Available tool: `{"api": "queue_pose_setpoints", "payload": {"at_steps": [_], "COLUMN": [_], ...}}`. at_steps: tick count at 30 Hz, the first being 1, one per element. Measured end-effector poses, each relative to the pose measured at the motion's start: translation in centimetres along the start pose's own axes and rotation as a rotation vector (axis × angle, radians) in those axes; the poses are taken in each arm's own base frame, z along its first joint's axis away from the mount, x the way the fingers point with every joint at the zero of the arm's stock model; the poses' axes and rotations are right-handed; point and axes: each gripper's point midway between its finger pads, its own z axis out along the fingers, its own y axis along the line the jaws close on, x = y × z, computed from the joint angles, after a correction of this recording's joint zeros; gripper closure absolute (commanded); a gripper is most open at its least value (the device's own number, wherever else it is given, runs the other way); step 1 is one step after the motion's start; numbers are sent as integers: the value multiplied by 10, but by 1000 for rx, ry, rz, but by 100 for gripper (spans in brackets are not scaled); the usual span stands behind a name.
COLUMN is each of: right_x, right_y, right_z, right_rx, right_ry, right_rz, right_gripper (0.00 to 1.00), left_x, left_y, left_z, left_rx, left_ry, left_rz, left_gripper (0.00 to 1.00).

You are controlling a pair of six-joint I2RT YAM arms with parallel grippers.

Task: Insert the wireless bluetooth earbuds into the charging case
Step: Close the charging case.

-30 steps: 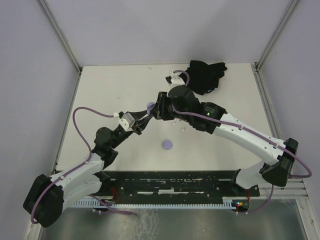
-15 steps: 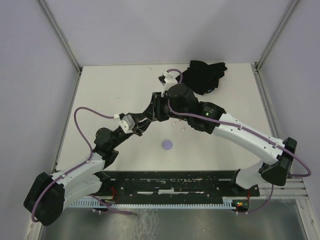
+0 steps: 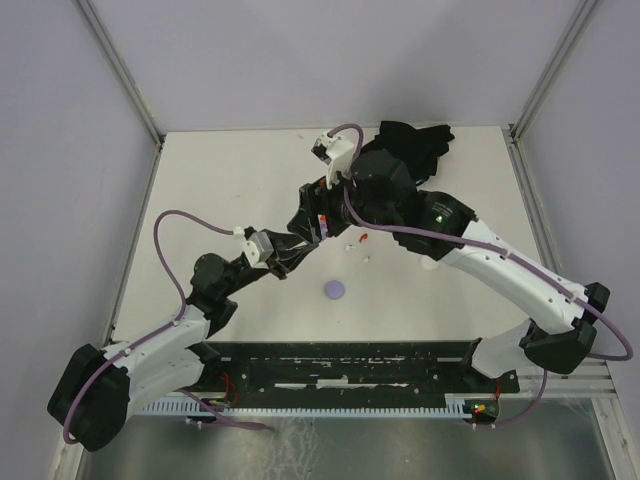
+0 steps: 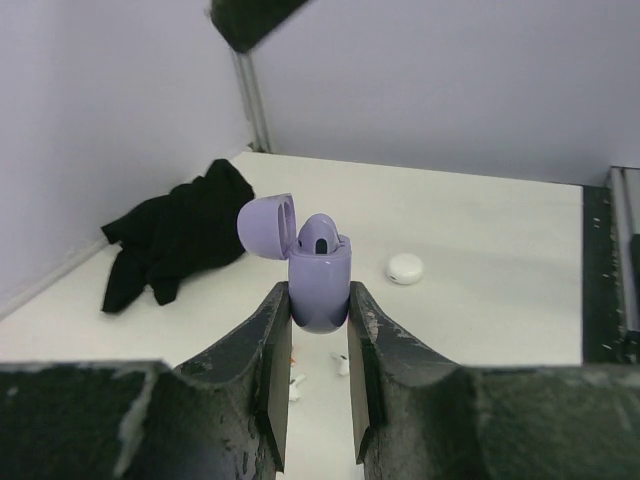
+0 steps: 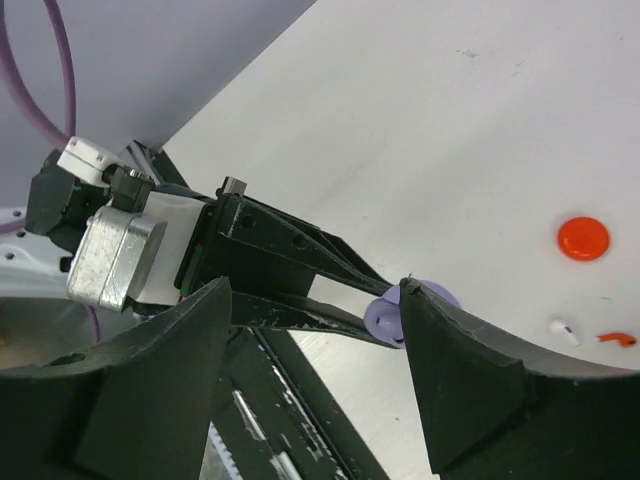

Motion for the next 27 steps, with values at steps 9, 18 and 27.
{"api": "queue_pose_setpoints", "payload": {"at_steps": [9,18,27], "right_x": [8,40,68], "right_y": [-26,-19,-22], "right_z": [-17,-10,1], "right_rx": [-82,-230,-284], "right_ry": [97,220,310], "right_rz": [-70,-60,-54], "right_gripper": [9,7,9], "left_x": [1,-2,-3], "left_y": [-23,-35,-32], "left_z": [0,1,3], "left_rx": [125,190,181], "left_ry": [16,11,-3], "left_rz": [-72,-123,-167], "left_gripper": [97,97,97]}}
